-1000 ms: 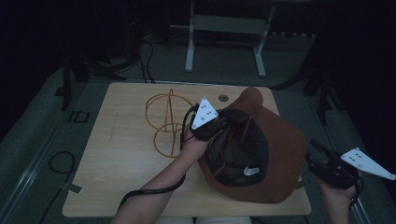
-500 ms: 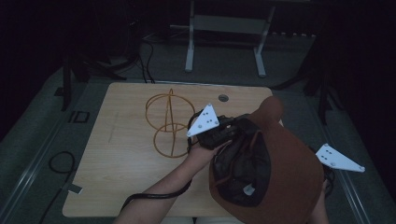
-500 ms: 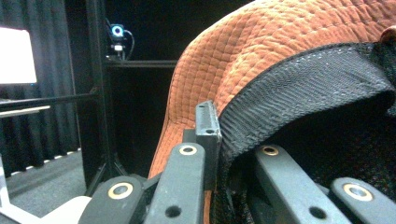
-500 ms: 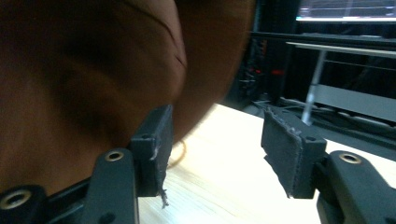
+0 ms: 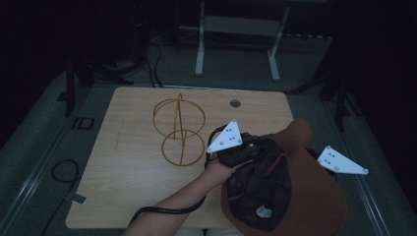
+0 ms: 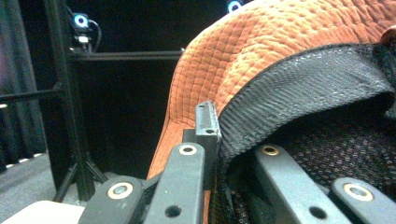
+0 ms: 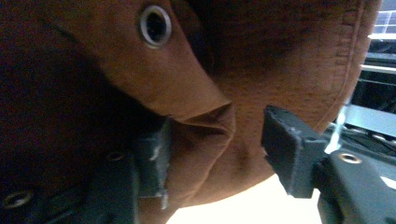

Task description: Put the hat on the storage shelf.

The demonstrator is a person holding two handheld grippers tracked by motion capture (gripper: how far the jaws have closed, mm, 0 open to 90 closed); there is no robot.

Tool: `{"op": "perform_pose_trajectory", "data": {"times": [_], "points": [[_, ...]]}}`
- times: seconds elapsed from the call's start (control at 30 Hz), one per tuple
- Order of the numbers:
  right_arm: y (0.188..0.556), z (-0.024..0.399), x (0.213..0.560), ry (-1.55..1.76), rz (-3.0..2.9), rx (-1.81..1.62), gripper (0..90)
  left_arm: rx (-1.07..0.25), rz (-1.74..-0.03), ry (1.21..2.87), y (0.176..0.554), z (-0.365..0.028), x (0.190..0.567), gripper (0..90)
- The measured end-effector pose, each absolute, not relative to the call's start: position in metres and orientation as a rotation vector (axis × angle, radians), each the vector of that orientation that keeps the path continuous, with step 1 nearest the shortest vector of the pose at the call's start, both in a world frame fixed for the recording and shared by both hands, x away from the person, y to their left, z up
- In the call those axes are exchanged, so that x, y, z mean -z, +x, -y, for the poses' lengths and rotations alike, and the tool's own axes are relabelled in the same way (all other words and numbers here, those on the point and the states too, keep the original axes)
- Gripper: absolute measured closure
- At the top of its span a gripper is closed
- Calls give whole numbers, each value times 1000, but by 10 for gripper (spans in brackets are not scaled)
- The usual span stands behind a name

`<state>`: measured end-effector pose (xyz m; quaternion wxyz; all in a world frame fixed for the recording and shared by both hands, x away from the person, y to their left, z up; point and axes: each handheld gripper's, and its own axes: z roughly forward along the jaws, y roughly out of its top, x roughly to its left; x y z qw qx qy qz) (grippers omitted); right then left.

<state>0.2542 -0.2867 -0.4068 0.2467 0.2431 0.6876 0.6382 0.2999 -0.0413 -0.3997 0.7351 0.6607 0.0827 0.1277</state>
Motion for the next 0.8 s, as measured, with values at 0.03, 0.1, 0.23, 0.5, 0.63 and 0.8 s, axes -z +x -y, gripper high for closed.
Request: {"op": "perform_pose_trajectory", "data": {"times": [0.03,0.1,0.23,0.5,0.63,0.8], "points": [[255,286,406,666,-1872,-1743,481,-274,-184,1450,301,41,399,872],[255,286,406,647,-1895,-1768,581,-275,-189,1449,301,41,399,872],[254,284,406,613,-1910,-1785,775,-275,-191,1439,302,39,400,871],[253,290,407,630,-1919,-1790,873,-291,-186,1424,306,31,403,867],[252,293,406,642,-1907,-1803,875,-293,-187,1423,308,31,401,835],[252,296,402,643,-1899,-1820,877,-289,-179,1442,307,30,397,712]]}}
